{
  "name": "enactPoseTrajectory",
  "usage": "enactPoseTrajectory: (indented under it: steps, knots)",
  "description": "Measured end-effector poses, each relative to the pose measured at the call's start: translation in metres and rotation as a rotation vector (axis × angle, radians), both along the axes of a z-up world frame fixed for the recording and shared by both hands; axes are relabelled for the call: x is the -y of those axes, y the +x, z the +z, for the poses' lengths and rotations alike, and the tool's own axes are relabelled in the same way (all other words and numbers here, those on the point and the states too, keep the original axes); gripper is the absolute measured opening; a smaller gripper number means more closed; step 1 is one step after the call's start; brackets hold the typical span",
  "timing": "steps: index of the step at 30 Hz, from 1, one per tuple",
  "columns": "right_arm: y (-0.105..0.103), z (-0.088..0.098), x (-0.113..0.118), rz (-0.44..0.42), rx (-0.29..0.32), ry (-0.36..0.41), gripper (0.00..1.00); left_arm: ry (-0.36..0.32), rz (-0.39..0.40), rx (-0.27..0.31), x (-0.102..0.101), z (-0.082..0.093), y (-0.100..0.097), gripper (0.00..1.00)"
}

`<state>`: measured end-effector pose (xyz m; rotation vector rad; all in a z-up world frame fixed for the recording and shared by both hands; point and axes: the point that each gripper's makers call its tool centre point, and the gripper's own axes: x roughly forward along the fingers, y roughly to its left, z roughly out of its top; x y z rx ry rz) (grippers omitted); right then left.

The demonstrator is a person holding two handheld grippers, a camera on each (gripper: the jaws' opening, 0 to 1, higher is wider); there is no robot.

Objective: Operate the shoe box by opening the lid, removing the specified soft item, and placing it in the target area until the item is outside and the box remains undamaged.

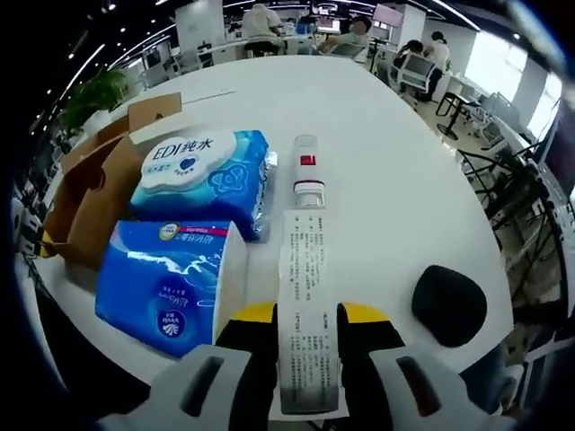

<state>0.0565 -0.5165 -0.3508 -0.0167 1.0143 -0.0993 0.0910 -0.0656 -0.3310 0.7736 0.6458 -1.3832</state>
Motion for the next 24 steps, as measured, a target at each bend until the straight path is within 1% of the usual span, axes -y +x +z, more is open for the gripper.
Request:
enactPoseTrajectory:
  steps: [1,3,4,6,8,9,10,11,12,14,17,20,23,24]
  knots:
    - [0.001,0.000,0.001,0.007,0.009,-0.012,0.21,0.000,0.000,0.000,0.000,0.000,0.000,0.02]
    - [0.001,0.000,0.000,0.007,0.004,0.001,0.21,0.000,-0.002,-0.001,0.000,0.000,0.000,0.02]
    - [0.003,0.000,0.000,0.021,0.004,0.003,0.21,0.000,-0.003,-0.002,0.000,0.000,0.000,0.02]
    - [0.003,-0.001,0.000,0.034,0.004,-0.003,0.21,0.000,-0.004,-0.002,0.000,0.000,0.000,0.02]
    - [0.004,0.000,0.000,0.025,-0.003,-0.001,0.22,0.001,-0.005,-0.002,0.000,0.000,0.000,0.02]
    - [0.004,0.000,0.001,0.016,-0.002,-0.002,0.24,0.001,-0.004,-0.003,0.000,0.000,0.000,0.02]
    - [0.007,0.002,0.000,0.006,0.015,0.009,0.29,0.002,-0.004,-0.004,0.000,0.000,0.000,0.02]
    - [0.011,0.006,-0.002,-0.014,0.054,0.036,0.36,0.002,-0.004,-0.004,0.000,0.000,0.001,0.02]
    - [0.012,0.008,-0.003,-0.027,0.058,0.045,0.42,0.002,-0.004,-0.004,0.000,0.000,0.001,0.02]
    - [0.016,0.015,-0.003,-0.017,0.098,0.057,0.42,0.002,-0.004,-0.004,0.000,0.000,0.001,0.02]
    - [0.016,0.019,0.000,-0.019,0.099,0.047,0.44,0.001,-0.005,-0.004,0.000,0.000,0.001,0.02]
    - [0.019,0.027,0.003,-0.030,0.127,0.036,0.45,0.001,-0.006,-0.005,0.000,0.000,0.001,0.02]
    - [0.020,0.031,0.007,-0.038,0.136,0.014,0.46,0.001,-0.007,-0.005,0.000,0.000,0.001,0.02]
    - [0.021,0.034,0.010,-0.050,0.154,0.008,0.47,0.001,-0.006,-0.006,0.000,0.000,0.001,0.02]
